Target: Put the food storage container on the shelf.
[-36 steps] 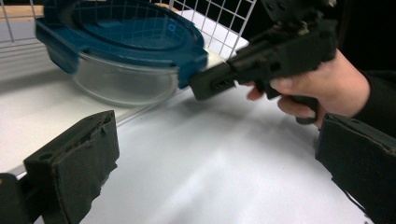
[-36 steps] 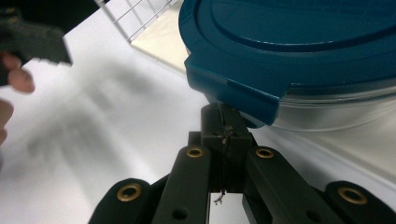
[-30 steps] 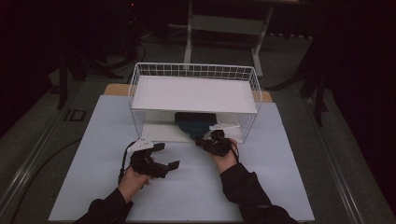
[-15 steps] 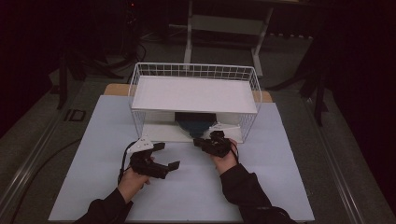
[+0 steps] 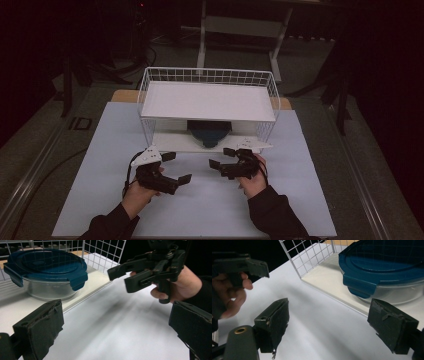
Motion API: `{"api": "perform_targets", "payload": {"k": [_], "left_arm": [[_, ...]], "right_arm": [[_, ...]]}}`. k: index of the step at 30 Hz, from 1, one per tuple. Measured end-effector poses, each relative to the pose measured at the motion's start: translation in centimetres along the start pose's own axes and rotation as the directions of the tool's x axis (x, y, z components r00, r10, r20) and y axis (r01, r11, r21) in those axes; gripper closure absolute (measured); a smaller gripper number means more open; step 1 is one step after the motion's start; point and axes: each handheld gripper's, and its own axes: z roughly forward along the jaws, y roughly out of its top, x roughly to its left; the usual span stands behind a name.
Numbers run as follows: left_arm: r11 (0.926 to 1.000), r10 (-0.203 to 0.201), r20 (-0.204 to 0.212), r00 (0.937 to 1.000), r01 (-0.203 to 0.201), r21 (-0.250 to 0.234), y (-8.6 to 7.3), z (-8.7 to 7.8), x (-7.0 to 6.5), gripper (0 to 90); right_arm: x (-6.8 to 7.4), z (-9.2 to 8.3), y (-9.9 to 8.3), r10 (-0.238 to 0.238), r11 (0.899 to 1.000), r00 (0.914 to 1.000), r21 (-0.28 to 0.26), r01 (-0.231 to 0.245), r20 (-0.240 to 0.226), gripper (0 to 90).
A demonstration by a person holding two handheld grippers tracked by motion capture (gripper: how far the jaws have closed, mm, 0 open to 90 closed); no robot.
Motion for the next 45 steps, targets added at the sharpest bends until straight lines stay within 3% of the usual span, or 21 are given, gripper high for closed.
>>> {"api": "perform_targets", "payload": {"k": [6,14,31,45], "left_arm": [[0.9999,0.015,0.017,0.9997,-0.015,-0.006,0.5,-0.7,-0.5,0.0],[0.9999,0.010,0.022,0.9997,-0.010,0.001,0.4,-1.6,-0.6,0.0],[0.9995,-0.008,-0.012,0.9999,0.008,0.029,-1.6,-4.2,-0.1,0.0],[0.9996,0.000,0.022,0.9998,-0.001,0.028,-3.2,-5.7,-0.3,0.0]], "right_arm": [[0.3,-1.8,-0.5,-0.032,0.999,0.9993,-0.004,0.032,0.021,17.2],[0.1,-4.2,-1.4,-0.035,0.999,0.9988,-0.028,0.036,0.034,17.2],[-0.2,-8.7,-4.4,-0.024,0.998,0.9975,-0.048,0.027,0.067,17.1],[-0.6,-11.4,-6.1,-0.014,0.998,0.9941,-0.054,0.020,0.107,17.2]]}}
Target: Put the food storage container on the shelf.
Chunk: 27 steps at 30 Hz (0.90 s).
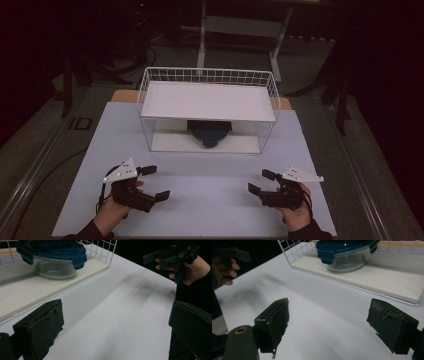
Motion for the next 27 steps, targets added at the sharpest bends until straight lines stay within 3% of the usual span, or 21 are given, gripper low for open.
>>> {"api": "perform_targets", "payload": {"k": [7,12,23,27], "left_arm": [[1.0000,-0.001,0.005,1.0000,0.001,-0.005,-0.5,-0.3,-0.2,0.0],[0.9999,-0.009,0.012,0.9999,0.009,0.010,-1.2,0.1,-0.3,0.0],[0.9999,0.012,0.003,0.9999,-0.012,0.010,-1.5,0.4,-0.3,0.0],[1.0000,0.000,0.009,1.0000,0.000,0.006,-1.7,0.5,-0.2,0.0]], "right_arm": [[-0.4,-0.8,-1.0,0.006,1.000,0.9999,0.014,-0.006,0.012,17.1],[-0.7,-1.5,-1.8,-0.019,1.000,0.9996,0.019,0.018,0.021,17.2],[-1.4,-1.0,-2.5,-0.005,0.999,0.9998,0.032,0.004,0.020,17.3],[-1.5,-0.8,-2.6,0.002,0.999,0.9999,0.038,-0.003,0.015,17.3]]}}
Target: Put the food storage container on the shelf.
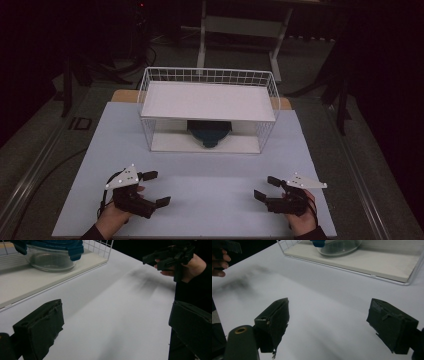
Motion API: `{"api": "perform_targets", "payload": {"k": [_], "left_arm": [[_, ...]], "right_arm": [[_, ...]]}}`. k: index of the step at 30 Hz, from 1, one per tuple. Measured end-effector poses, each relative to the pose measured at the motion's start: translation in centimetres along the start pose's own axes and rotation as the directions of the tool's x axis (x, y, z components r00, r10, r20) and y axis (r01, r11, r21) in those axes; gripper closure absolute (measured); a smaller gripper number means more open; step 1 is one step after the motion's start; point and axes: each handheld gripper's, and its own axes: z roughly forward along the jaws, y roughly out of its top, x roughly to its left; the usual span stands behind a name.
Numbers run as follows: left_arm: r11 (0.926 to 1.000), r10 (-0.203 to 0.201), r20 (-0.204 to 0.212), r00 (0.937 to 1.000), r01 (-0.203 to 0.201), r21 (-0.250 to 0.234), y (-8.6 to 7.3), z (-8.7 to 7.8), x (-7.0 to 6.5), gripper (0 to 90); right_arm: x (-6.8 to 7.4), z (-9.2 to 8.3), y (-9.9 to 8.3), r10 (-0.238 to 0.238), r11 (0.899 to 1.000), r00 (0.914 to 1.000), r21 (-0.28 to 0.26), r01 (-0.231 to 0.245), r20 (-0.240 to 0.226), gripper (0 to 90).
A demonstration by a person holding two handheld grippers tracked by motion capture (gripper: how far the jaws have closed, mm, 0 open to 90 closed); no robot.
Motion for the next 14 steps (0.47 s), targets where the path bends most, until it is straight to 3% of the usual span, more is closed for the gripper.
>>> {"api": "perform_targets", "payload": {"k": [6,14], "left_arm": [[1.0000,0.000,0.000,1.0000,0.000,-0.004,-0.09,-0.10,0.10,0.0],[0.9999,-0.003,0.009,1.0000,0.003,-0.012,-0.05,-0.11,0.23,0.0]], "right_arm": [[-0.42,0.01,-0.13,0.029,1.000,0.9996,-0.008,-0.029,-0.001,17.4],[-0.40,0.33,-0.24,0.027,1.000,0.9996,0.006,-0.027,-0.011,17.4]]}}
